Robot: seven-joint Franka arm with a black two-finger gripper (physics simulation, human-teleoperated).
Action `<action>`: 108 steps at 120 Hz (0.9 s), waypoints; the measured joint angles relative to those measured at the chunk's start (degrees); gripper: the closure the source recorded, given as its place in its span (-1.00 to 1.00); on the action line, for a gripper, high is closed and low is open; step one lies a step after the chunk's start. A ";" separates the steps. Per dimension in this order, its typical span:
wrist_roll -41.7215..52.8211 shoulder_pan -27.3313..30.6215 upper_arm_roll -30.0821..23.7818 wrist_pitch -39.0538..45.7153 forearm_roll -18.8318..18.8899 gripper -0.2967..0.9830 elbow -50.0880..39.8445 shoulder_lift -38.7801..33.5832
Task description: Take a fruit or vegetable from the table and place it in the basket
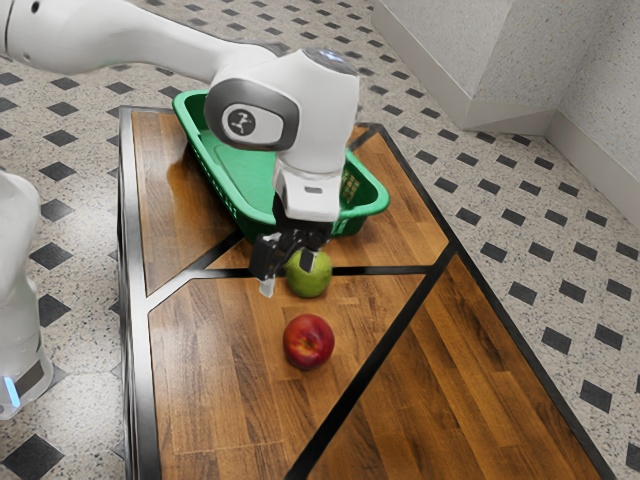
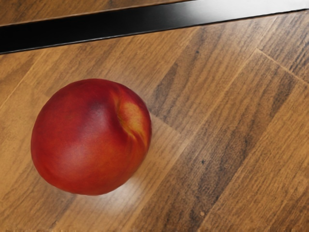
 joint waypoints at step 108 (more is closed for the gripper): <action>12.73 -2.22 4.91 -0.39 -5.88 -0.54 -6.09 -3.78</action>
